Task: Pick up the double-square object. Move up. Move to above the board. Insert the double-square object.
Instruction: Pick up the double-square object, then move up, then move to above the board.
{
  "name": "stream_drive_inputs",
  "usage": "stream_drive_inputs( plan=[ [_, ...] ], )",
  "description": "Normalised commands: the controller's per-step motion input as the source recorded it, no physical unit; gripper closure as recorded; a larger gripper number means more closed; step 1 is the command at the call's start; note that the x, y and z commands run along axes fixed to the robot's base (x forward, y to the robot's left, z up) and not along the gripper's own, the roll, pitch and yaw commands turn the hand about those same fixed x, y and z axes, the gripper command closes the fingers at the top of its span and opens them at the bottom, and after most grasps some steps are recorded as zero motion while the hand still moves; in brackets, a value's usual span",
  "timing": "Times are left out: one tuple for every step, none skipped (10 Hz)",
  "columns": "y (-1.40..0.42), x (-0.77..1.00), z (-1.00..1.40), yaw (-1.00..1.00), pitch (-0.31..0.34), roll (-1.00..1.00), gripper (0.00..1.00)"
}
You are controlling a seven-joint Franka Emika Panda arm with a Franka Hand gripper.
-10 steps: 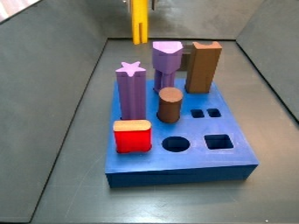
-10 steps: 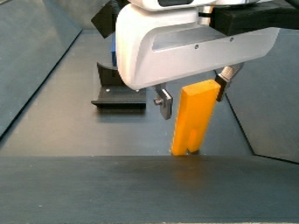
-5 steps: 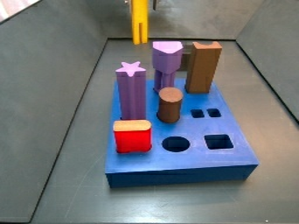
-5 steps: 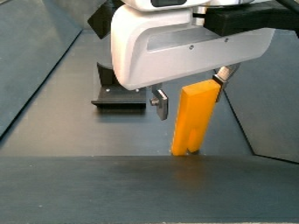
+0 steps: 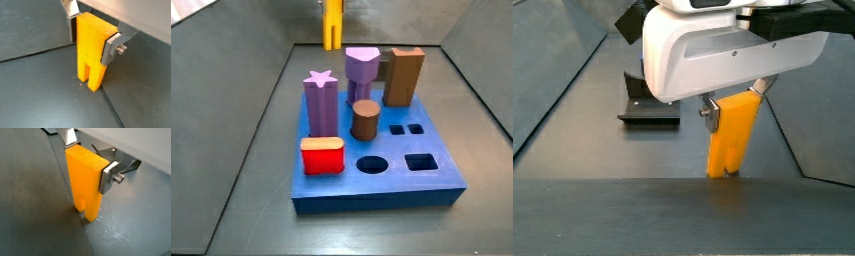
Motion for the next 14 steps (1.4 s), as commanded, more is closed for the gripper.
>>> stream_drive_inputs(
  plan=[
    [0.0,0.0,0.0,0.0,0.0,0.0,1.0],
    [0.0,0.0,0.0,0.0,0.0,0.0,1.0],
    [0.0,0.0,0.0,0.0,0.0,0.0,1.0],
    [0.0,0.0,0.0,0.0,0.0,0.0,1.0],
    [0.0,0.0,0.0,0.0,0.0,0.0,1.0],
    [0.0,0.0,0.0,0.0,0.0,0.0,1.0],
    [0.0,0.0,0.83,0.0,0.0,0.0,1.0],
    [-0.09,0.01,0.77,-0.02,0.035,-0.01,1.0],
    [-0.07,-0.01,0.64,-0.02,0.074,0.0,1.0],
    [-0.05,-0.01,0.51,-0.01,0.093,0.03,1.0],
    [-0.03,-0.01,0.42,0.0,0.101,0.04,1.0],
    [-0.01,0.0,0.19,0.01,0.119,0.07,1.0],
    [-0.09,0.32,1.0,0.15,-0.056,0.06,1.0],
    [-0.09,0.33,1.0,0.15,-0.067,0.05,1.0]
  ],
)
